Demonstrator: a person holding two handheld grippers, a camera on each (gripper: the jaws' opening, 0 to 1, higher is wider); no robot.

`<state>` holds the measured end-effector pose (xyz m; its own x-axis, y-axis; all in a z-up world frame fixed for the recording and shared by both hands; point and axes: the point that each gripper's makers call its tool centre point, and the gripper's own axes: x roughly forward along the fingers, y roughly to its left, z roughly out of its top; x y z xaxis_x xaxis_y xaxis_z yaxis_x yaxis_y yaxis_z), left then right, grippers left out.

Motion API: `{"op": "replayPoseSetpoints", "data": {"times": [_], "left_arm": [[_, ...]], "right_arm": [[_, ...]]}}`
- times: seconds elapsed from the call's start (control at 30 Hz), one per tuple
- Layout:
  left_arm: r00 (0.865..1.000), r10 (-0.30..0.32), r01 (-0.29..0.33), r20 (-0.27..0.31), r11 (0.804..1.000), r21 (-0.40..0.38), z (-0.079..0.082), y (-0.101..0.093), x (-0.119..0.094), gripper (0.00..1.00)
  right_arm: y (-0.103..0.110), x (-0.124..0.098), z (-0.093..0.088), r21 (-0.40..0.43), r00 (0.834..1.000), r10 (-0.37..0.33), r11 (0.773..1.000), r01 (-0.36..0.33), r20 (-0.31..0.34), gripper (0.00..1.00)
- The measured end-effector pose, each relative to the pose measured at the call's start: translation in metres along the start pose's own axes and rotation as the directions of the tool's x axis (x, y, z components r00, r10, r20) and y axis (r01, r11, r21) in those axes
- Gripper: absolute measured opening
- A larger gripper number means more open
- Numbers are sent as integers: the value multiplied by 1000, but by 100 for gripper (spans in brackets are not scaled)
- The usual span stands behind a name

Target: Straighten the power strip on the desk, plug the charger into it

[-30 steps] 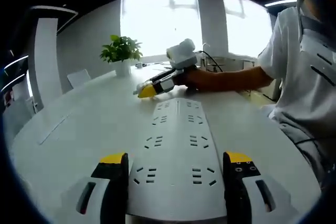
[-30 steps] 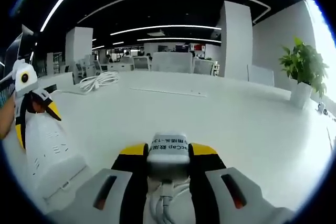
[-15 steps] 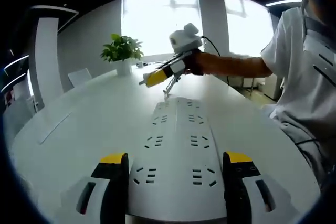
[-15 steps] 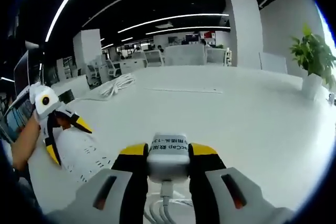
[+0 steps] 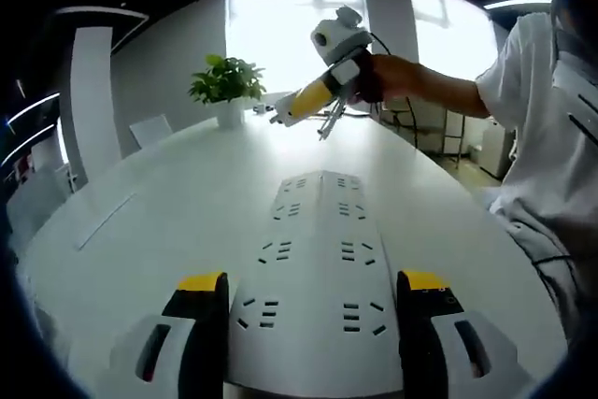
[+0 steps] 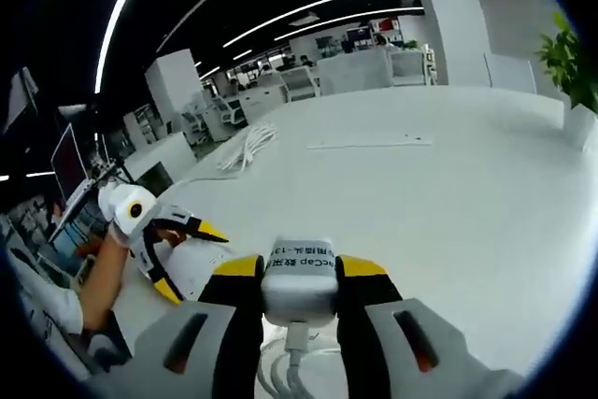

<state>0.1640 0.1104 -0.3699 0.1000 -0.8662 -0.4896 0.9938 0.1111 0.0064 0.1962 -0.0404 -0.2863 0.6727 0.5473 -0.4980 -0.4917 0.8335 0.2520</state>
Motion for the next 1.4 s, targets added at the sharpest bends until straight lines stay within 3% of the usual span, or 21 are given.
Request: {"op": "replayPoseSetpoints", "data": {"times": [0.17,0.47,0.63,0.73,0.93,1.13,1.4], "left_arm": [[1000,1,-1,5,1000,-1,-1,0,-1,75],[1000,0,0,8,1000,0,0,-1,-1,75],[1000,-1,1,11,1000,1,0,-1,0,75],[1000,-1,1,10,1000,1,0,-1,1,75],[1000,-1,1,12,1000,2,0,-1,1,75],[1000,0,0,11,1000,3,0,-2,2,75],[1000,1,-1,9,1000,4,0,-2,2,75]], "right_arm": [[13,1,-3,16,998,27,1000,-26,-65,29],[30,5,-24,111,964,90,992,-64,-251,29],[32,3,-41,133,918,87,990,-38,-386,29],[34,5,-49,100,890,62,995,-19,-451,29],[52,5,-54,153,847,103,988,-26,-521,29],[58,5,-65,195,793,101,981,24,-601,29],[55,7,-69,227,748,77,969,101,-660,29]]}}
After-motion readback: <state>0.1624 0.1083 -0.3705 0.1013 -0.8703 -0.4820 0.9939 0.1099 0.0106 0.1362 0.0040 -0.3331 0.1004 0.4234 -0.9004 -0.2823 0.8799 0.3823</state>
